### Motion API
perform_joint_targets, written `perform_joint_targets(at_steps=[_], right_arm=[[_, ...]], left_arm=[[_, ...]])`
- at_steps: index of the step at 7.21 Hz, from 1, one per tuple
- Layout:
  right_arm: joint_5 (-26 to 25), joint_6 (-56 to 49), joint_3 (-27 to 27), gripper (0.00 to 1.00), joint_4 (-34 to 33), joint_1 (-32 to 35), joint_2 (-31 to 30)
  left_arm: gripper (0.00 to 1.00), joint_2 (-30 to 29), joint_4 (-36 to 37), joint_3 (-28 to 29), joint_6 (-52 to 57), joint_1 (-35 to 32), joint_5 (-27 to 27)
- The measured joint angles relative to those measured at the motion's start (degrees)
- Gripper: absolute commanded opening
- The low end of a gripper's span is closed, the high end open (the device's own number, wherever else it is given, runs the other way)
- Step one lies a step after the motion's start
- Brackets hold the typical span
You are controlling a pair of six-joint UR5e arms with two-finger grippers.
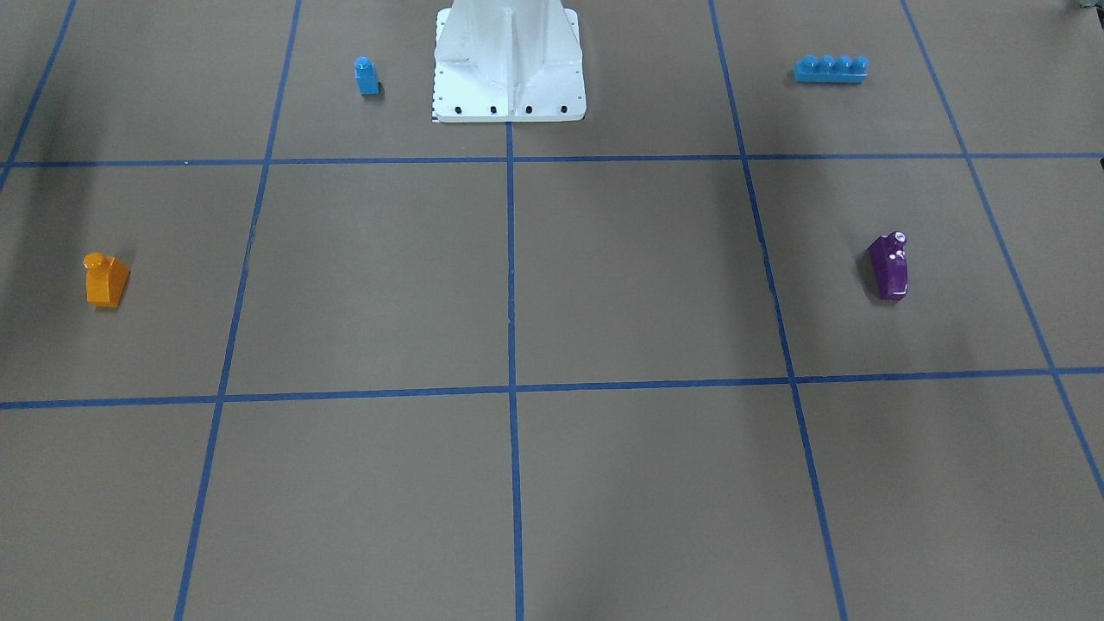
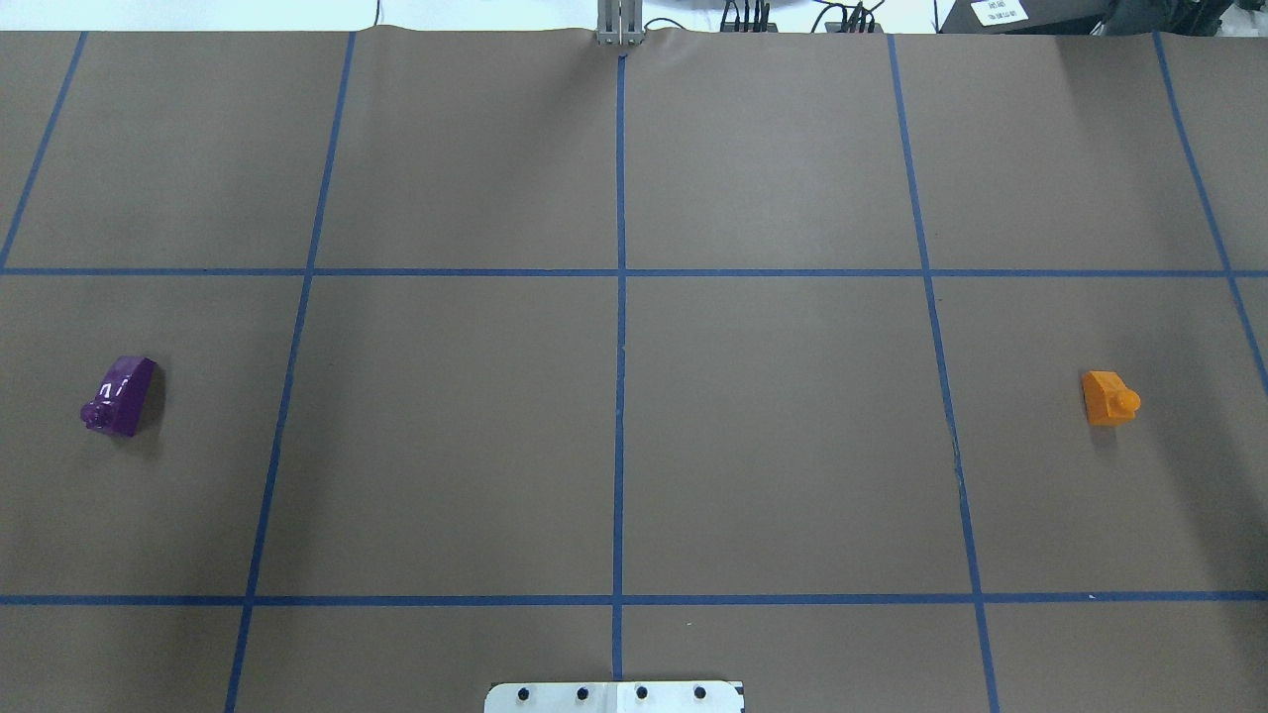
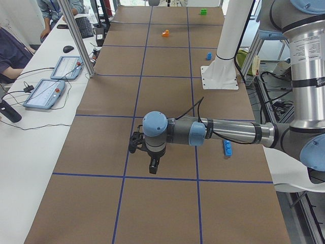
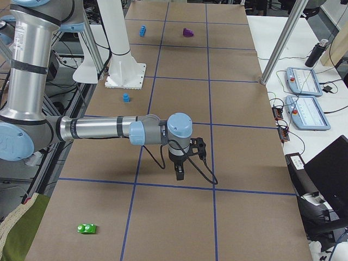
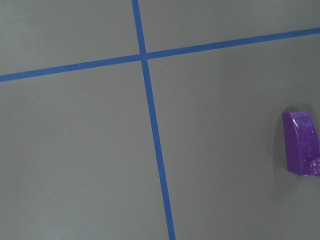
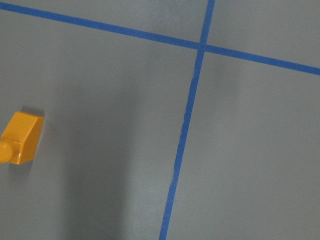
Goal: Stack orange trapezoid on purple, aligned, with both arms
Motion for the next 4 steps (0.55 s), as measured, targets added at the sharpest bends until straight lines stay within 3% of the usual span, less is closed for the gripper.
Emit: perform_joint_targets(at_steps=[4], right_arm=[[0.0, 0.1, 0.1, 1.0, 0.0, -0.1, 0.0]], left_arm=[[1.0, -0.5, -0.8, -0.4, -0.2, 0.1, 0.1]])
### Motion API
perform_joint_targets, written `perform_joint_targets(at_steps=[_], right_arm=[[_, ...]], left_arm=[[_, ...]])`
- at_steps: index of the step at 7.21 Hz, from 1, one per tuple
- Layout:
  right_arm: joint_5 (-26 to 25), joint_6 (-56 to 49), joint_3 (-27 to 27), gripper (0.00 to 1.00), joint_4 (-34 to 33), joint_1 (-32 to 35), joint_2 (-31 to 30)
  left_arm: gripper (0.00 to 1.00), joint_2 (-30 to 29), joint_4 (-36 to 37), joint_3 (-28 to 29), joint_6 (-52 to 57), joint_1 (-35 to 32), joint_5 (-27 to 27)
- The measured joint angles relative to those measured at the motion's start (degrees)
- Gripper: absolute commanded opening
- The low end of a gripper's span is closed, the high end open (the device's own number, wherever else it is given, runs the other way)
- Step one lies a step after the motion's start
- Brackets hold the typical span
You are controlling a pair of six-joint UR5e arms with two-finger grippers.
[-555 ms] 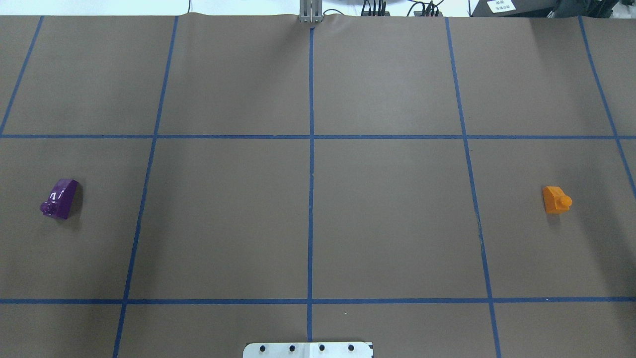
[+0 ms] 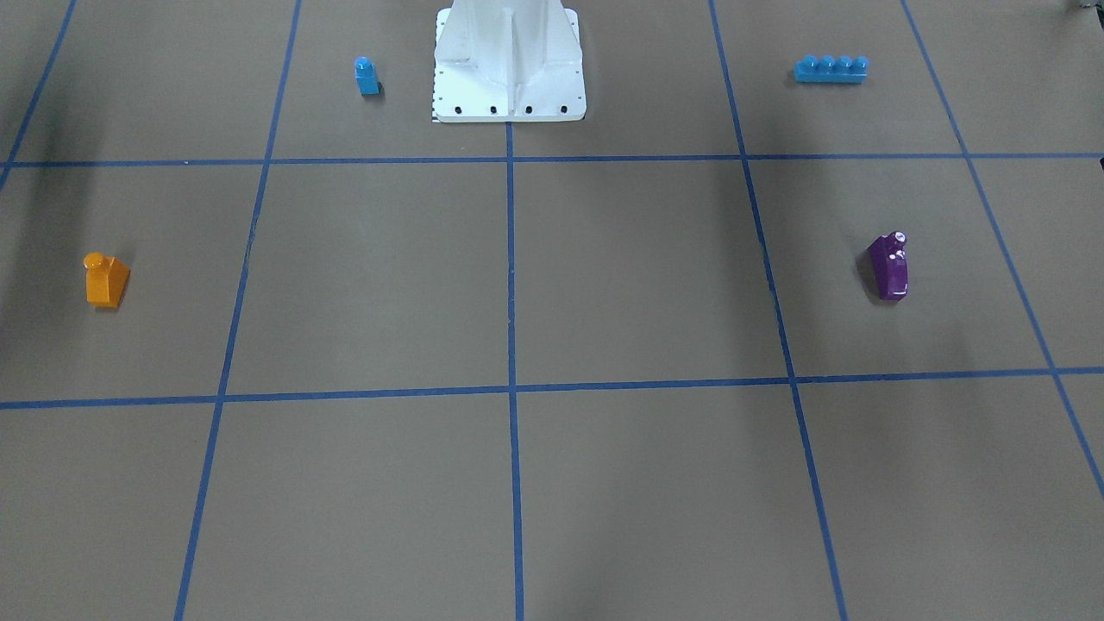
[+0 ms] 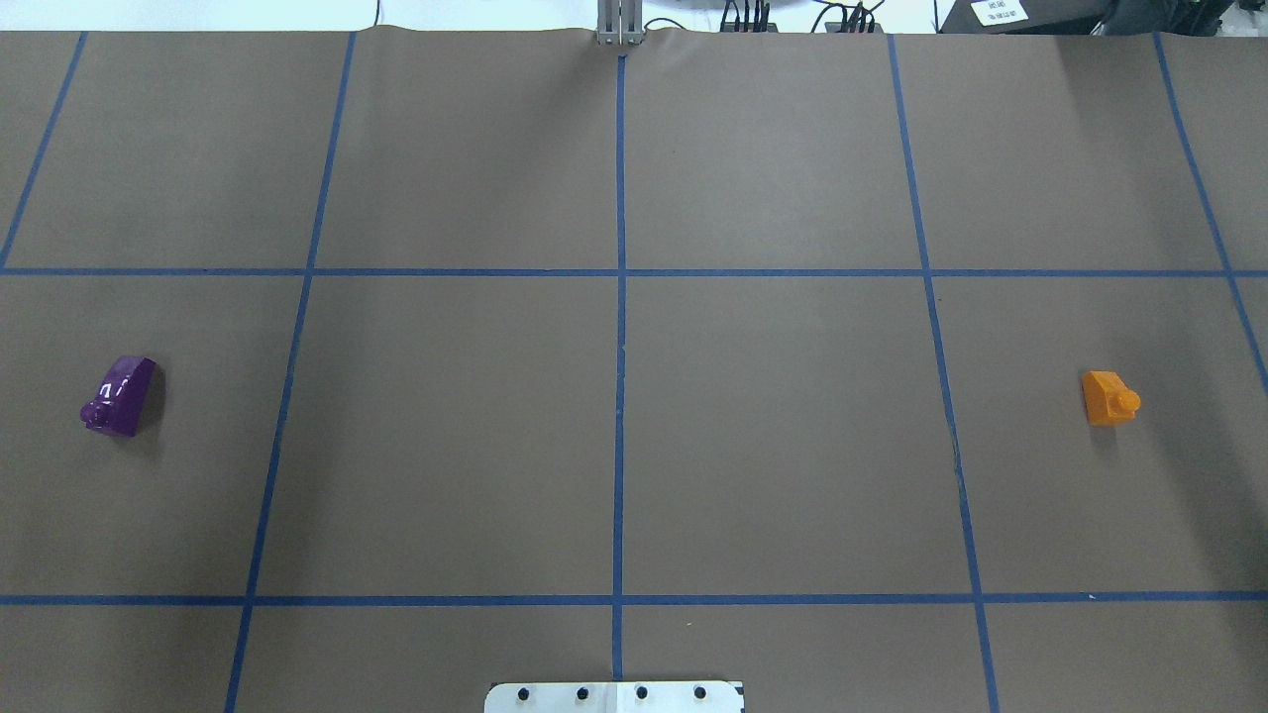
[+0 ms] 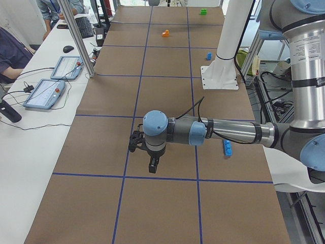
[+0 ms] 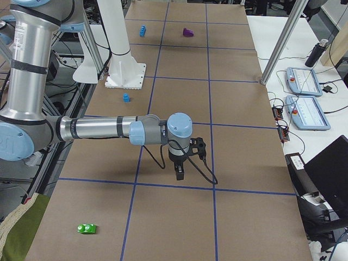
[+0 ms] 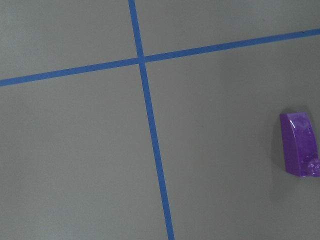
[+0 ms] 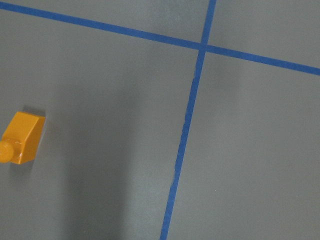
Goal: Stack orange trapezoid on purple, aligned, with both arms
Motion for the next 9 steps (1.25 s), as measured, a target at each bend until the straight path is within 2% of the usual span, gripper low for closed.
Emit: perform_joint_targets(at_steps=[4, 7, 9], right_arm=[[0.0, 0.0, 0.1, 1.0, 0.0, 0.0, 0.3], [0.0, 0.0, 0.1, 1.0, 0.0, 0.0, 0.4], [0.0, 0.0, 0.0, 1.0, 0.3, 0.0, 0.3]], left_arm=[[1.0, -5.6, -3.1, 0.6, -0.4, -0.1, 0.5], [1.0, -6.8, -7.9, 0.7, -2.6, 0.4, 0.0], [1.0, -6.5, -10.4, 1.1, -7.0, 4.8, 0.0]])
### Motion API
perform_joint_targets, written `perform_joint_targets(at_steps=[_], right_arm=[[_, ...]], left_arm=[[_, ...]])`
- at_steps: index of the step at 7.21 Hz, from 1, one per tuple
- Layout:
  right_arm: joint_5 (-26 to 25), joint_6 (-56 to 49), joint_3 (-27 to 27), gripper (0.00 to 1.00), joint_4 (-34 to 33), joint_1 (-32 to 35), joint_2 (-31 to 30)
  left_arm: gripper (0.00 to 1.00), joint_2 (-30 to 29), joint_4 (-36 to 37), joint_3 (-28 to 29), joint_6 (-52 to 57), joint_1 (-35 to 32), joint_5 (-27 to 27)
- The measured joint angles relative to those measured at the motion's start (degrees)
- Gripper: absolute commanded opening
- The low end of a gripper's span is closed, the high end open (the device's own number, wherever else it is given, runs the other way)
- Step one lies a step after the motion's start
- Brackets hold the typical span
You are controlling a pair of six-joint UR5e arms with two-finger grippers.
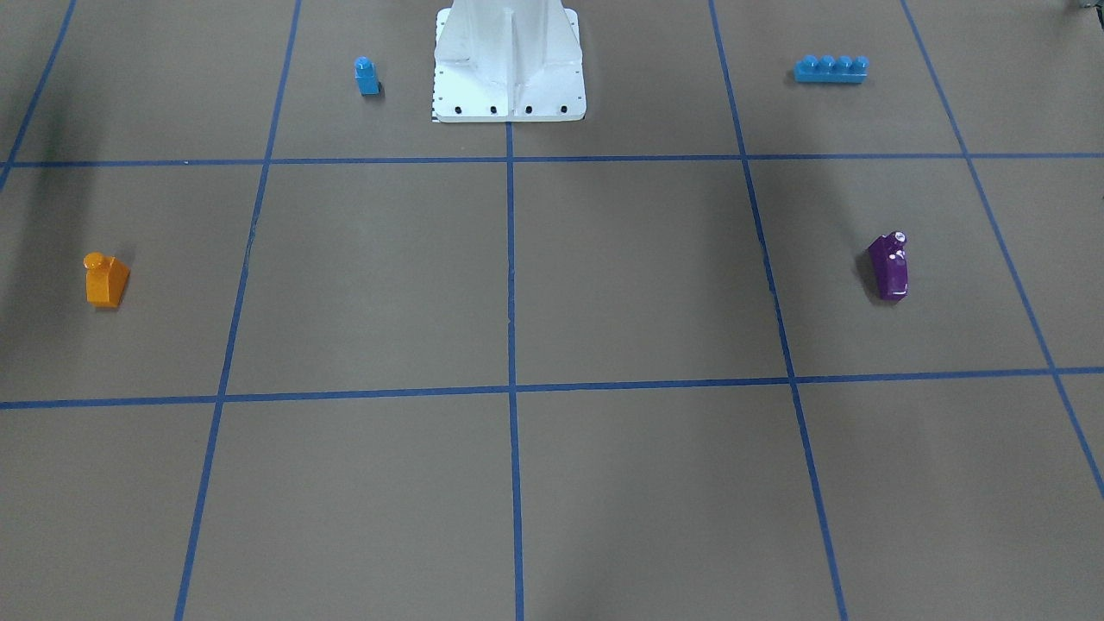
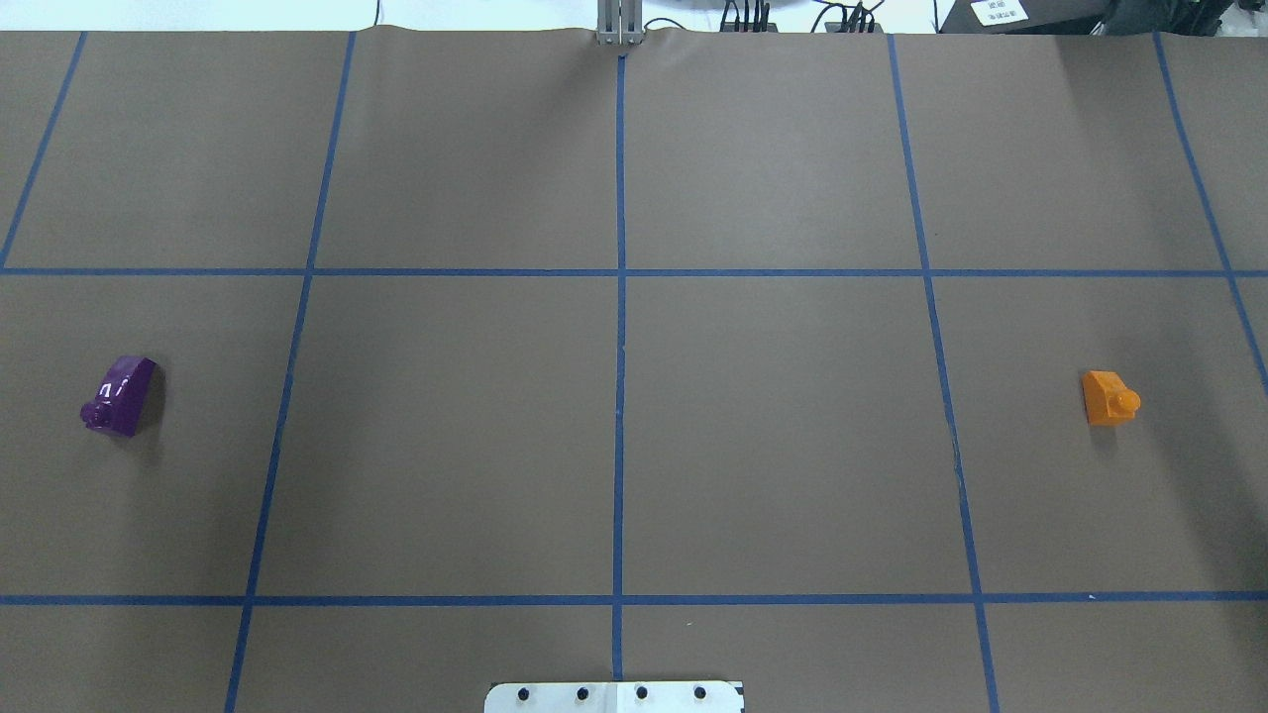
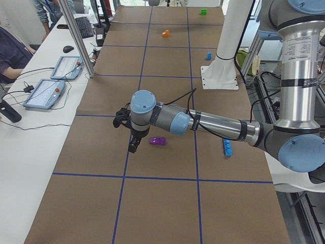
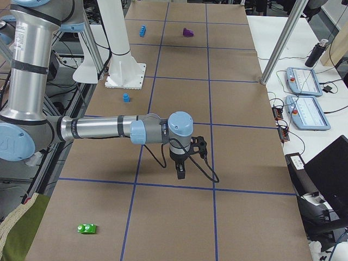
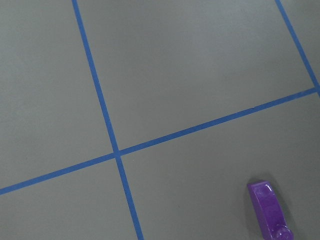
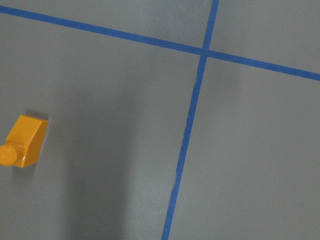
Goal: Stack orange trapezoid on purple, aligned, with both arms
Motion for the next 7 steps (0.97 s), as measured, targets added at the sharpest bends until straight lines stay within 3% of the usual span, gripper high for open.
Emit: perform_joint_targets(at_steps=[2, 4, 7], right_arm=[[0.0, 0.2, -0.2, 1.0, 0.7, 0.0, -0.1], [0.0, 0.4, -0.2, 1.0, 0.8, 0.0, -0.2], [0.0, 0.4, -0.3, 1.0, 0.8, 0.0, -0.2]], left_arm=[[1.0, 1.2, -9.5, 1.8, -12.8, 7.0, 1.6], [1.0, 4.5, -24.2, 3.8, -29.6, 16.7, 9.3], [1.0, 6.8, -32.3, 4.3, -47.8, 32.0, 22.6]])
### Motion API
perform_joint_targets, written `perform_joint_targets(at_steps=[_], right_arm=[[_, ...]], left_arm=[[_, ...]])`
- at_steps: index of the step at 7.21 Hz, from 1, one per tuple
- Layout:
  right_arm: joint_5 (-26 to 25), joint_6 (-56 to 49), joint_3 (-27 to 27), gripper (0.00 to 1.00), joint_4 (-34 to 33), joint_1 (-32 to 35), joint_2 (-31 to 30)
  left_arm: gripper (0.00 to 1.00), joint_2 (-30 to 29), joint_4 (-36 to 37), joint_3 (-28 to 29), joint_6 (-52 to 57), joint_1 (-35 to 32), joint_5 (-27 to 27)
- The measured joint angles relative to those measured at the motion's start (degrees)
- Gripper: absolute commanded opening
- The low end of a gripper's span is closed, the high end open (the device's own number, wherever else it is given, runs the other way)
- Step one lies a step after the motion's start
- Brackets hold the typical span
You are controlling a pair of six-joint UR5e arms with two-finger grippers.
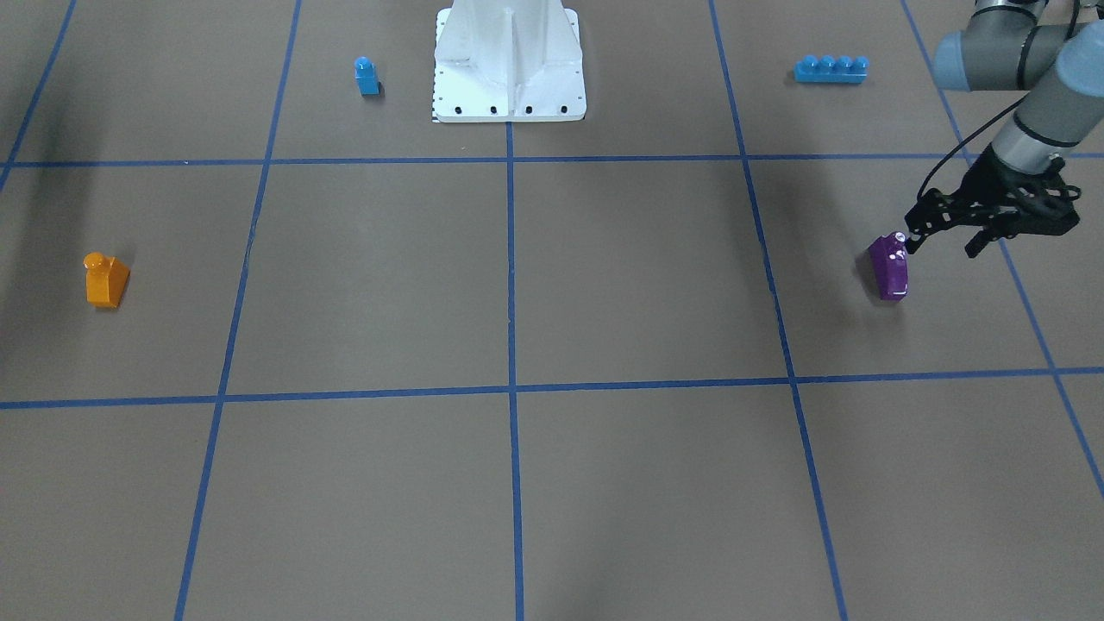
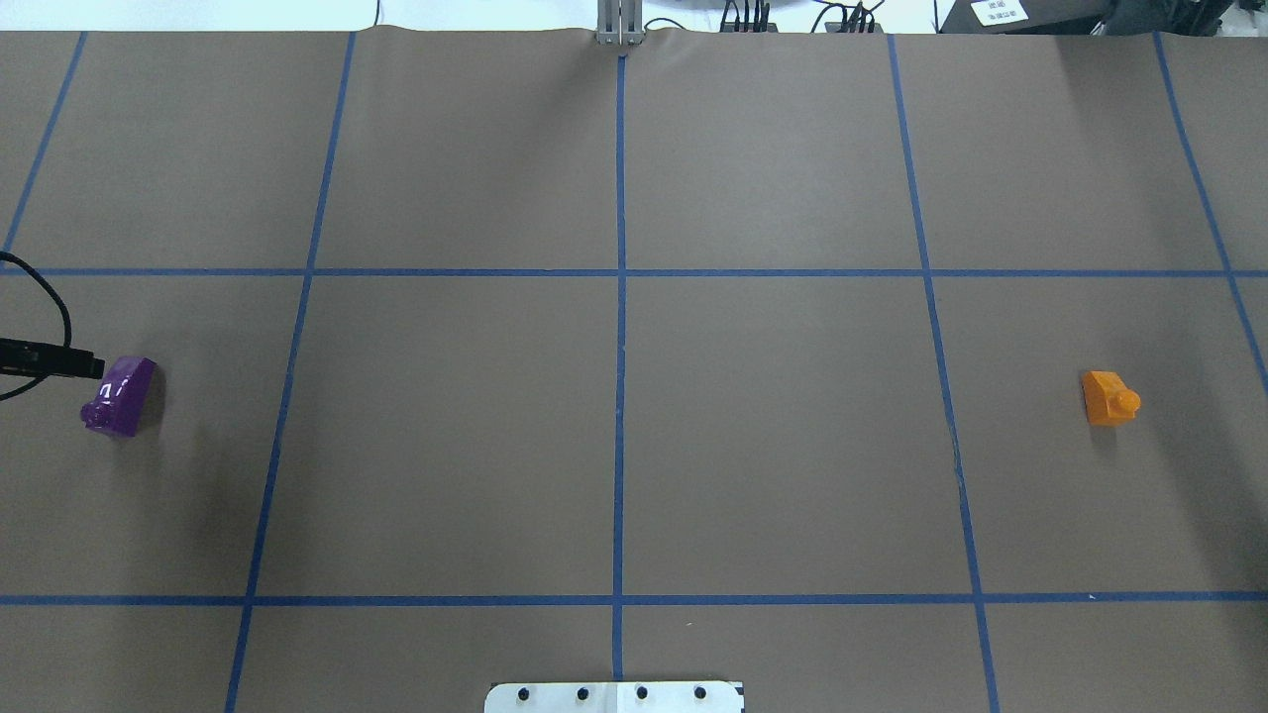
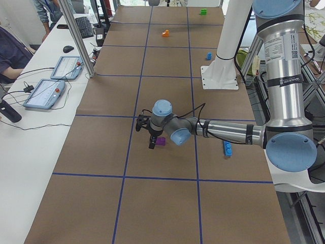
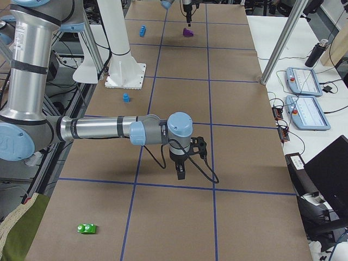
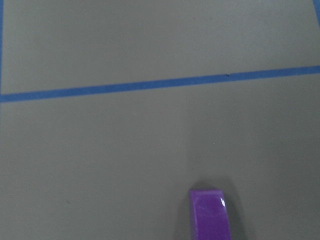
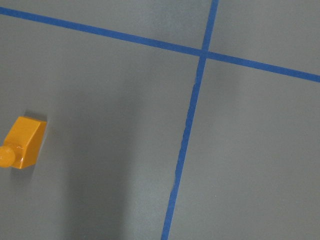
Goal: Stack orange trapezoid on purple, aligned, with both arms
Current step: 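Lower the left gripper onto the purple trapezoid block and close it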
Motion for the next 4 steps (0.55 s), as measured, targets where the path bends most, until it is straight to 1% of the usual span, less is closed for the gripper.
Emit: perform_joint_targets(at_steps=[1, 2, 3, 4], right_arm=[[0.0, 0.0, 0.0, 1.0, 0.0, 0.0, 0.0], [0.0, 0.0, -0.1, 1.0, 0.0, 0.0, 0.0], [0.0, 0.0, -0.1, 1.0, 0.0, 0.0, 0.0], [0.0, 0.0, -0.1, 1.0, 0.0, 0.0, 0.0]], left_arm=[[1.0, 0.1, -0.4, 0.0, -2.1, 3.3, 2.7], [0.99, 0.1, -0.4, 0.1, -2.9, 5.4, 3.9], [0.57, 0.2, -0.4, 0.2, -3.1, 6.5, 4.4], [0.4, 0.2, -0.4, 0.4, -3.0, 7.0, 5.0]])
